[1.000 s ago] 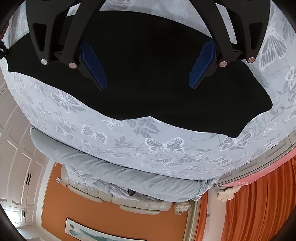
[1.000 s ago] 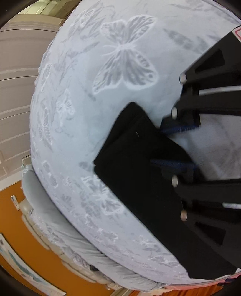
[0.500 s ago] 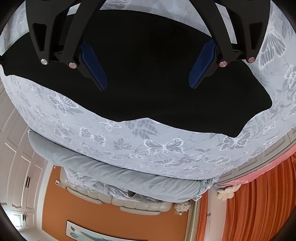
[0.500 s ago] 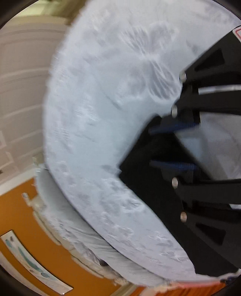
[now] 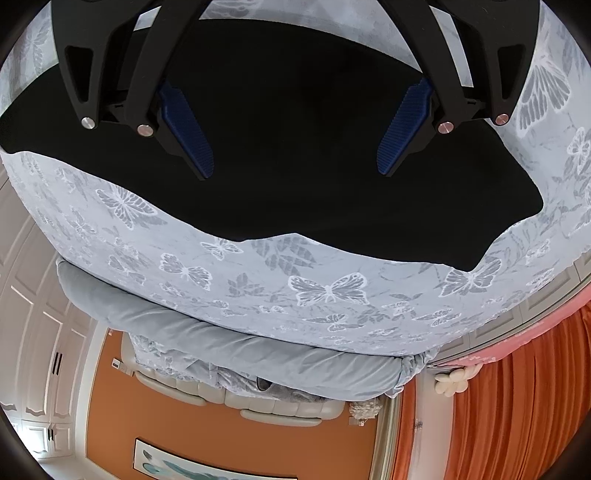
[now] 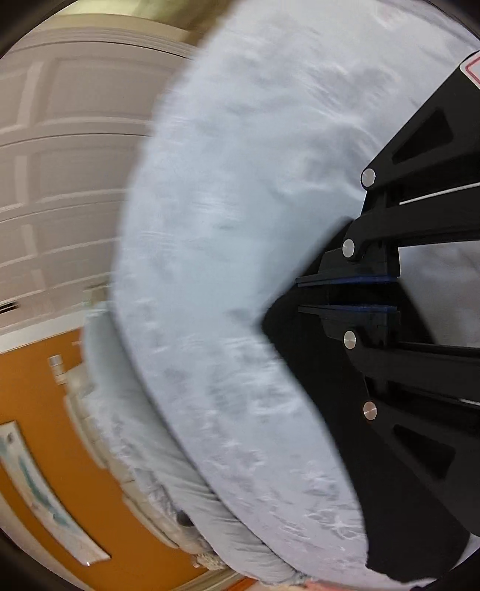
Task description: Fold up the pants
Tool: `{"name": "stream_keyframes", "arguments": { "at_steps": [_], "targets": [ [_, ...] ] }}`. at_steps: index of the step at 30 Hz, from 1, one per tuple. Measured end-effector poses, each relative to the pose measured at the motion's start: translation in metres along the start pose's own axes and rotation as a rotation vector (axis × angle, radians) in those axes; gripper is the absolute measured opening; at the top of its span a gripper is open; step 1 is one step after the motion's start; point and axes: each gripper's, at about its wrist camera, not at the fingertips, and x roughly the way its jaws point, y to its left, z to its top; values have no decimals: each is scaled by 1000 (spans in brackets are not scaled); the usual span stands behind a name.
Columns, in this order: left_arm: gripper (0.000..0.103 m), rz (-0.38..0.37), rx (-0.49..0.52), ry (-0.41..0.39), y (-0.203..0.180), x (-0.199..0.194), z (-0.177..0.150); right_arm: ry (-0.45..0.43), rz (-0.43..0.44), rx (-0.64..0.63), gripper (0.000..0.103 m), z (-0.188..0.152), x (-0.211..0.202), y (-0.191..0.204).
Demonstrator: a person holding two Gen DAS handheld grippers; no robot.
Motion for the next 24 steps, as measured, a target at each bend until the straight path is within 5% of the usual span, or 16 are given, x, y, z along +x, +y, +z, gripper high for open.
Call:
{"name": "stream_keyframes", "arguments": {
  "at_steps": [2,6,8,10,12,16,18,20,21,22,24],
  "targets": [
    [88,2,0,3,1,2,1,-14,-11,28,6,9,2,-11],
    [88,3,5,9,1,5,1,130,-85,64,7,-15,51,-39],
    [88,4,7,10,1,5,1,126,-48,100,19,-13,47,-44],
    [88,2,3,7,1,5,1,126,6,177,59,-7,35,-48],
    [88,4,-6,-2,3,3,3,111,25,210,68,-10,26,-49],
    [88,54,-67,-24,22,-3,14,219,42,255,72,-27,40,-45],
    [88,102,-101,-24,37,-5,20,186,26,239,82,-31,42,-37],
    [88,170,-135,-3,56,-1,26,181,3,215,79,-31,45,-25],
    [88,194,-155,11,64,0,26,175,35,203,59,-31,48,-19],
    [88,205,-191,27,75,2,27,176,38,198,26,-32,51,-14],
    [88,179,-299,55,98,4,27,191,108,245,13,-32,59,-11]
  ]
}}
